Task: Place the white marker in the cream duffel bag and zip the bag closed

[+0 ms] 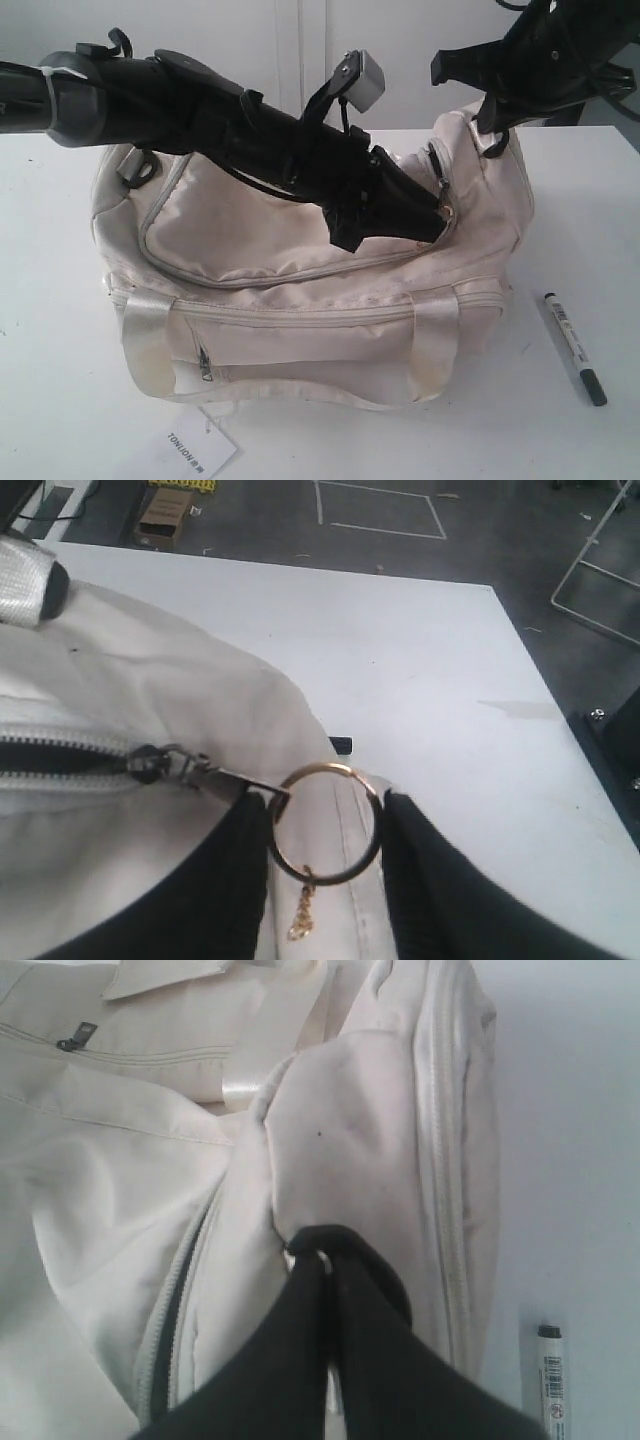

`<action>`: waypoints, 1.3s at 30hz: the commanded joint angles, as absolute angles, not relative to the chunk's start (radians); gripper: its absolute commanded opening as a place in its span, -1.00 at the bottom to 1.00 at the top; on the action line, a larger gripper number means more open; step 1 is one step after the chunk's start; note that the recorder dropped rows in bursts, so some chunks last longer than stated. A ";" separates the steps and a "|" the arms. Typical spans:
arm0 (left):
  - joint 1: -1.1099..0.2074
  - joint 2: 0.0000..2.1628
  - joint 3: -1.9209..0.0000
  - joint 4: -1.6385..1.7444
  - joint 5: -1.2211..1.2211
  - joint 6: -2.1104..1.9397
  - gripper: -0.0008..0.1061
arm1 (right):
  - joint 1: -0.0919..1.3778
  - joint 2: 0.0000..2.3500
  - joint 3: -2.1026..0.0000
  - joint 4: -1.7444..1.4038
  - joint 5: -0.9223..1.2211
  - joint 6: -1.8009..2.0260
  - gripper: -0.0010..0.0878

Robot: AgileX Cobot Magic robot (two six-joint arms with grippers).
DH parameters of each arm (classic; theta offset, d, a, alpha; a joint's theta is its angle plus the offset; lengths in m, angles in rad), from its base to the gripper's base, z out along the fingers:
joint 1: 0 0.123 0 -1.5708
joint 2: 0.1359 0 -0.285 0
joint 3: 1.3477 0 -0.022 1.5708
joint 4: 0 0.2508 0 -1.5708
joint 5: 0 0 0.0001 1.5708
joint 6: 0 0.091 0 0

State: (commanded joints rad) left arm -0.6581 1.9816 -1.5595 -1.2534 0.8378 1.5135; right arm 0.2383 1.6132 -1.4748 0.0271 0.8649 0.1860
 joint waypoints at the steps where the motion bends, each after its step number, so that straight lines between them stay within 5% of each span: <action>1: -0.673 1.982 -1.559 -1.253 0.807 1.514 -0.99 | 0.238 1.613 -1.475 0.027 0.867 0.186 -0.98; 12: -0.770 1.933 -1.559 -1.156 0.507 1.492 -0.99 | 0.238 1.613 -1.475 0.027 0.867 0.186 -0.98; 39: -0.904 1.873 -1.559 -0.320 0.340 0.932 -0.99 | 0.238 1.613 -1.475 0.029 0.869 0.186 -0.98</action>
